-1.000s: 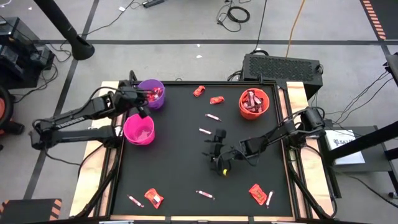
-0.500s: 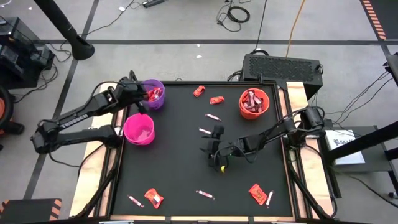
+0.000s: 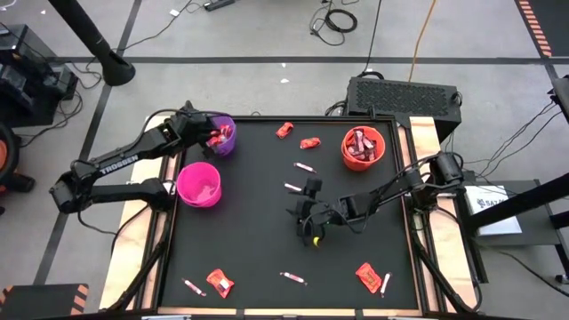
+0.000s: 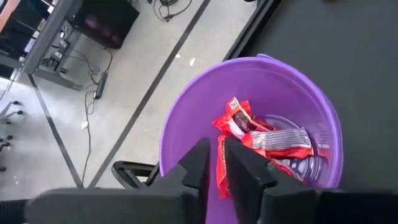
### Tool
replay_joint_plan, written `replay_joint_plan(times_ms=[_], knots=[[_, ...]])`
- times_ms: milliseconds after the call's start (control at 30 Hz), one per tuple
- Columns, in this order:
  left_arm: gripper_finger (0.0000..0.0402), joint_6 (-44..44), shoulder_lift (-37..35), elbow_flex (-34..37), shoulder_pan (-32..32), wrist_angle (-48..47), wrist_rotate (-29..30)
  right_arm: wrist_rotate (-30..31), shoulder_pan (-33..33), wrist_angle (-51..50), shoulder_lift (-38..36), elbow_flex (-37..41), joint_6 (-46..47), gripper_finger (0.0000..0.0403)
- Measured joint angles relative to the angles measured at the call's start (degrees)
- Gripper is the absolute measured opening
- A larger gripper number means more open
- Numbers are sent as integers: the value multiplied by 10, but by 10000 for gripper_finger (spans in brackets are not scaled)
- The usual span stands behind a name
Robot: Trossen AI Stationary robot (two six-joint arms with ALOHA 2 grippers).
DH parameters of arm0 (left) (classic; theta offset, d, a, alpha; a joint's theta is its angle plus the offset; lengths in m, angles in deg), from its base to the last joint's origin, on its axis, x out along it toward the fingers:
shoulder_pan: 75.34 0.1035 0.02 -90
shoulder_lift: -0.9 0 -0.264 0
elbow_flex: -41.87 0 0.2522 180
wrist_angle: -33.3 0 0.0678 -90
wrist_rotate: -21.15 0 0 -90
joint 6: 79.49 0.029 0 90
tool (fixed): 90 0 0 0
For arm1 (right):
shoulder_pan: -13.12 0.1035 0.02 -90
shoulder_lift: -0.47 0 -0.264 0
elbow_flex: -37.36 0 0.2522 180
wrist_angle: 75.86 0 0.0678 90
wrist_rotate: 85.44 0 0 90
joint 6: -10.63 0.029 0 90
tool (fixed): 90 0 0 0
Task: Sort candy by brand, put in halloween buckets
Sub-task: Put the orange candy into the purple bucket
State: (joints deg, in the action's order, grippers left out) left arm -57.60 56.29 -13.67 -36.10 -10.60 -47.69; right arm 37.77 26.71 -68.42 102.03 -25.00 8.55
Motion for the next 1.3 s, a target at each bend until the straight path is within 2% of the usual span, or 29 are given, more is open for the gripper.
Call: replay_joint_plan(times_ms=[233, 467, 533, 700, 867, 933, 1000, 1167, 1300], knots=[[125, -10, 0, -1, -9, -2, 0, 0, -1, 1, 0, 0, 8, 258], [160, -101, -12, -47, -35, -10, -7, 0, 0, -4, 0, 0, 8, 258], [161, -126, -22, -63, -45, -23, -43, 0, 0, -6, -2, 0, 8, 258], [162, -202, -45, -68, -80, -32, -182, 0, 0, -35, -32, 0, 34, 258], [162, -236, -46, -41, -165, -24, -202, 40, -20, -44, -74, -11, 32, 258], [162, -245, -46, -23, -206, -5, -185, 18, -49, -99, -85, -39, 33, 258], [162, -246, -46, -4, -247, 16, -164, -23, -89, -197, -87, -90, 52, 258], [162, -269, -46, 27, -336, 40, -104, -87, -199, -392, -66, -211, 61, 258], [162, -294, -46, 55, -400, 71, -88, -202, -301, -473, -49, -271, 60, 258]])
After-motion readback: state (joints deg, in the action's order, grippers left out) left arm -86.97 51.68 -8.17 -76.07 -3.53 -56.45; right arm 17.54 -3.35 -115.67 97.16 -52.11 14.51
